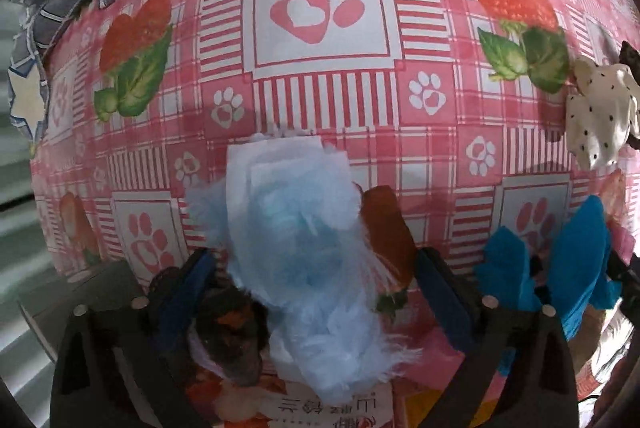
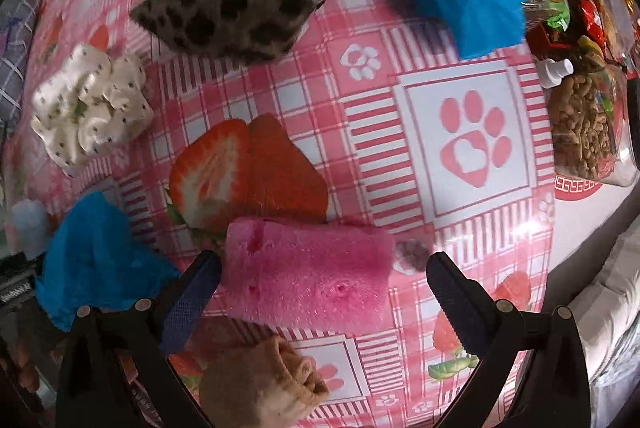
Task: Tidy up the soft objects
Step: 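Grasp the light blue plush with the left tool while the right tool grasps the pink sponge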
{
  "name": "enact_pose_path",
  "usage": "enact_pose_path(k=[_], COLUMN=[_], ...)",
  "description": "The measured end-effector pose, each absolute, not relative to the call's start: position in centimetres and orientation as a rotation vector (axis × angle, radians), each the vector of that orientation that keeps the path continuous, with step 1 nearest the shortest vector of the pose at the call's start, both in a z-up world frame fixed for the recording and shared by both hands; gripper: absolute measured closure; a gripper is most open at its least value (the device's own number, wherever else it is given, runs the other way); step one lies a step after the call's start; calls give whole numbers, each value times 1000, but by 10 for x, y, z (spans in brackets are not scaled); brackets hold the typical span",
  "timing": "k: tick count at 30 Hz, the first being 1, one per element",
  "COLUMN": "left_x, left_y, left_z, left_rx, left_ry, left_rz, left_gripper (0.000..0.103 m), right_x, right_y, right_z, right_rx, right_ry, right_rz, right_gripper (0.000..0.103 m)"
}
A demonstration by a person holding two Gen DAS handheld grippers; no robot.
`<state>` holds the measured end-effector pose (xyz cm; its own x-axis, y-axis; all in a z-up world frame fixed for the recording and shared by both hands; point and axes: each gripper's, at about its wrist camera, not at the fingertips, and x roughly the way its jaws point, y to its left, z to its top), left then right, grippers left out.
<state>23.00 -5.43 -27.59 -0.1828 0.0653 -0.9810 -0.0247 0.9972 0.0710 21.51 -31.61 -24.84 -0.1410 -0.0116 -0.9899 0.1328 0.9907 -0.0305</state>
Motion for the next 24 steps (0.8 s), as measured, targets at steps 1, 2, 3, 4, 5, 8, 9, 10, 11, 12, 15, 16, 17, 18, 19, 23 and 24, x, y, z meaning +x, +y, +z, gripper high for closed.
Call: enact_pose_path(k=[1, 2, 3, 4, 5, 8, 9, 10, 11, 12, 15, 16, 17, 18, 19, 23, 24], left_x=[231, 234, 235, 240, 240, 243, 244, 246, 245, 245, 241, 241, 241, 241, 241, 239, 240], left_y=[-55, -56, -56, -55, -56, -59, -58, -54, -57, -57, -53, -52, -49, -48, -47, -50, -52], left_z=[-278, -278, -278, -277, -278, -275, -272, -266, -264, -261, -242, -234, -227, -220, -215, -190, -182], left_rx=[30, 42, 54, 56, 44, -1, -2, 27, 51, 49, 14, 3, -2, -11, -18, -19, -11], left_ry=[1753, 1753, 1754, 1754, 1757, 1760, 1760, 1759, 1749, 1734, 1679, 1651, 1635, 1614, 1600, 1527, 1511], left_rz=[79, 85, 86, 82, 65, 17, 13, 29, 25, 20, 22, 20, 21, 23, 22, 25, 31], left_gripper=[4, 5, 7, 12, 18, 50, 59, 70, 71, 71, 71, 71, 71, 71, 71, 71, 71], right_x=[215, 214, 213, 211, 210, 203, 205, 205, 205, 204, 203, 202, 201, 200, 199, 198, 199], right_y=[-313, -312, -311, -311, -310, -308, -307, -307, -308, -309, -311, -312, -312, -313, -314, -320, -318], right_z=[-249, -250, -250, -250, -247, -239, -237, -236, -235, -233, -220, -215, -211, -206, -203, -184, -180], right_rx=[75, 68, 62, 60, 57, 48, 52, 72, 89, 97, 120, 125, 135, 145, 158, 181, 185], right_ry=[1703, 1697, 1693, 1685, 1675, 1647, 1643, 1642, 1640, 1636, 1612, 1604, 1596, 1591, 1586, 1564, 1560], right_rz=[-127, -125, -126, -128, -130, -128, -120, -105, -98, -96, -81, -77, -74, -73, -72, -68, -67], right_gripper=[0, 0, 0, 3, 8, 30, 31, 31, 31, 31, 31, 31, 31, 31, 31, 31, 31])
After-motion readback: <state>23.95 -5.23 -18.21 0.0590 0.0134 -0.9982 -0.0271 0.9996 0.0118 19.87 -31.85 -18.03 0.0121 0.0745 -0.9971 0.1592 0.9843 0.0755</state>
